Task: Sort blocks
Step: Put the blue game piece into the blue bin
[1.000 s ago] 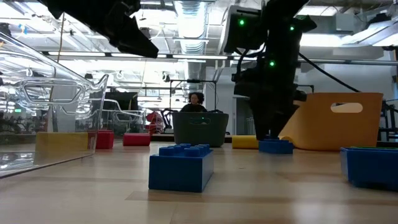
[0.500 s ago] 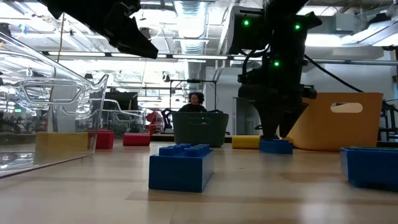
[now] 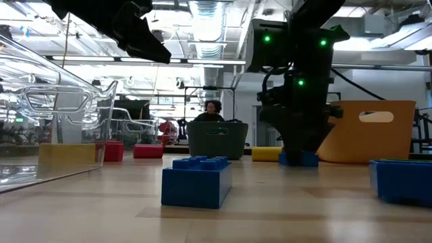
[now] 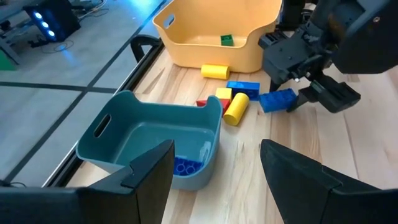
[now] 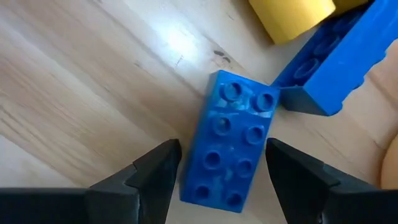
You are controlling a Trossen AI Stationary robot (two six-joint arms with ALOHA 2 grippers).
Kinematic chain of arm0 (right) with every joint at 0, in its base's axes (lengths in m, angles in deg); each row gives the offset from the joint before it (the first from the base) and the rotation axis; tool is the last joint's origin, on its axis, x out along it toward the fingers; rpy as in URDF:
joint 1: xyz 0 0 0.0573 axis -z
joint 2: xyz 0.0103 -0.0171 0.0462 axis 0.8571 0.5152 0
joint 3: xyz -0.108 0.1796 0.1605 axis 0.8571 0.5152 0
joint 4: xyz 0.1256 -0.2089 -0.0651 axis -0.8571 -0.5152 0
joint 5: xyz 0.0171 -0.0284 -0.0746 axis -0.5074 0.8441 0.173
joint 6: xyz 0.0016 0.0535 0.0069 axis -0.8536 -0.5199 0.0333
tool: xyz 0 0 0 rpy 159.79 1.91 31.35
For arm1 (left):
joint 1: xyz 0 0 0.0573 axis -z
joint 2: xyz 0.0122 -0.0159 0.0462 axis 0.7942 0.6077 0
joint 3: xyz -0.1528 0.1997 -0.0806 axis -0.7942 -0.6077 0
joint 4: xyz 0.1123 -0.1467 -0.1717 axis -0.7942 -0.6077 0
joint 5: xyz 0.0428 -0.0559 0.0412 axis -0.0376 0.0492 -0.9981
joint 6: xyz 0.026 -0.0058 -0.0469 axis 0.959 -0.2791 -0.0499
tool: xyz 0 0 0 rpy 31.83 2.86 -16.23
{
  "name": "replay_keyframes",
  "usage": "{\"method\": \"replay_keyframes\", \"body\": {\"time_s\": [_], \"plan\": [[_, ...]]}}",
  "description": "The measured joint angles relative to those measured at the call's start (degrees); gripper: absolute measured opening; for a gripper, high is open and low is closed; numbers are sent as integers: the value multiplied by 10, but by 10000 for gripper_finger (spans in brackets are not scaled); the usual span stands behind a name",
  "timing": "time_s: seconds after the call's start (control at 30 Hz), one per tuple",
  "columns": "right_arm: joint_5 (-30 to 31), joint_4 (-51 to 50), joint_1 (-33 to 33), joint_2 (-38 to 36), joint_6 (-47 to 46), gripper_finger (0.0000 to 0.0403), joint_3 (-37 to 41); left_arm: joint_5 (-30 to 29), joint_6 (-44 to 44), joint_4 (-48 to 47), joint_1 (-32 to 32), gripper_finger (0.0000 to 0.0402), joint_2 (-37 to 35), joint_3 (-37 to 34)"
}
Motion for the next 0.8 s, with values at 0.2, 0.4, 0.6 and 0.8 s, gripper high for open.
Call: {"method": "replay_keyframes", "body": {"time_s": [0.2, 0.4, 0.6, 0.8], "plan": [[-20, 12, 1, 3, 38, 197, -1, 0, 2, 1, 0, 233, 0, 0], [-39, -1, 2, 3, 105, 98, -24, 0, 3, 1, 0, 233, 0, 0], [-37, 32, 1, -43, 204, 97, -59, 0, 8, 3, 0, 233, 0, 0], [48, 108, 15, -116, 291, 101, -39, 0, 13, 27, 0, 233, 0, 0]]}}
